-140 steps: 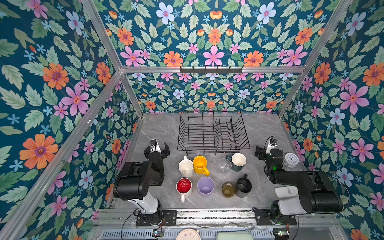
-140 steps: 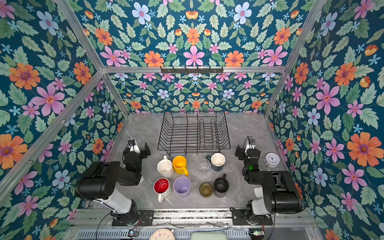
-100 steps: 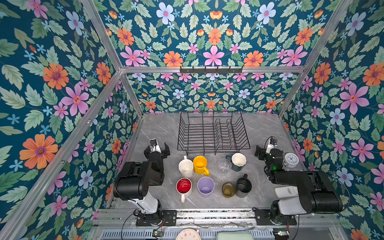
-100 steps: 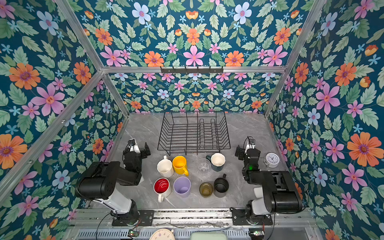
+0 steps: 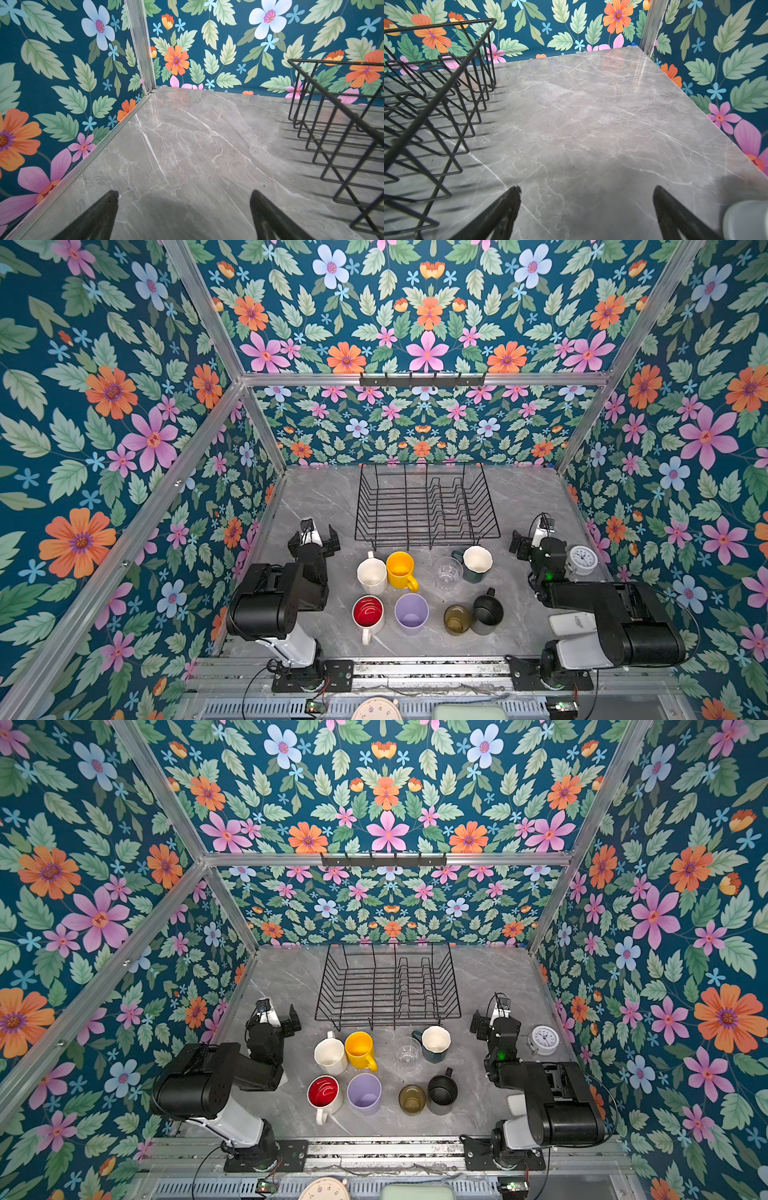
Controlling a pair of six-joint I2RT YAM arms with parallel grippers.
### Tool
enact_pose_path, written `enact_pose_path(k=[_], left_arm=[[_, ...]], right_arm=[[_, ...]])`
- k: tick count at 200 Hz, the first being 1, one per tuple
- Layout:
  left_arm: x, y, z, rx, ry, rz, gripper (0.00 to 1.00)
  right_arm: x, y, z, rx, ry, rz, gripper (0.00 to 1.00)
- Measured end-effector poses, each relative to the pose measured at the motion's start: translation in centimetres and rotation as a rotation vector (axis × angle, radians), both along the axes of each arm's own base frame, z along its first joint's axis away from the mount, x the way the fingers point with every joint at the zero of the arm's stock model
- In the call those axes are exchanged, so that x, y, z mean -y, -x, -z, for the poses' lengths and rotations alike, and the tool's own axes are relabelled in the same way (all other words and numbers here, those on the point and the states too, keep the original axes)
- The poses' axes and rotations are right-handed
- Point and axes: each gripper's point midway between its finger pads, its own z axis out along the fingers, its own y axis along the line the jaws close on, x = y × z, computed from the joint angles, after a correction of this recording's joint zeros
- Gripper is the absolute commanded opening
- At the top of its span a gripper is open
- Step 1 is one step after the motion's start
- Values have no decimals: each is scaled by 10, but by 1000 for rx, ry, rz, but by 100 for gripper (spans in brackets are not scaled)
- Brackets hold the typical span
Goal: Load the cups into the dish rack
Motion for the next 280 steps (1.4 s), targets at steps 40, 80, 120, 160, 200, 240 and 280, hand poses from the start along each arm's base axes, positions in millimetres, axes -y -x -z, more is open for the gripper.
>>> enact_pose_path(k=[40,80,120,160,200,240,280], left_arm=[[-5,14,0,3,1,-27,100],[-14,33,-57,152,32,-89,100],[-27,47,-153,303,271,-180,97],[7,60,-154,56,392,-20,87],[36,105,-126,-301,471,73,78],[62,169,-92,-576,563,154,72],[76,207,-62,-753,628,177,68]], right_arm=[[1,0,-1,2,3,8,99],[13,-10,-62,53,-23,90,99],[20,1,-127,108,-271,218,99],[-3,18,-125,14,-379,127,93],[-20,19,-115,-131,-398,66,92],[-36,26,-95,-236,-401,23,91],[-45,26,-90,-263,-401,-5,91]])
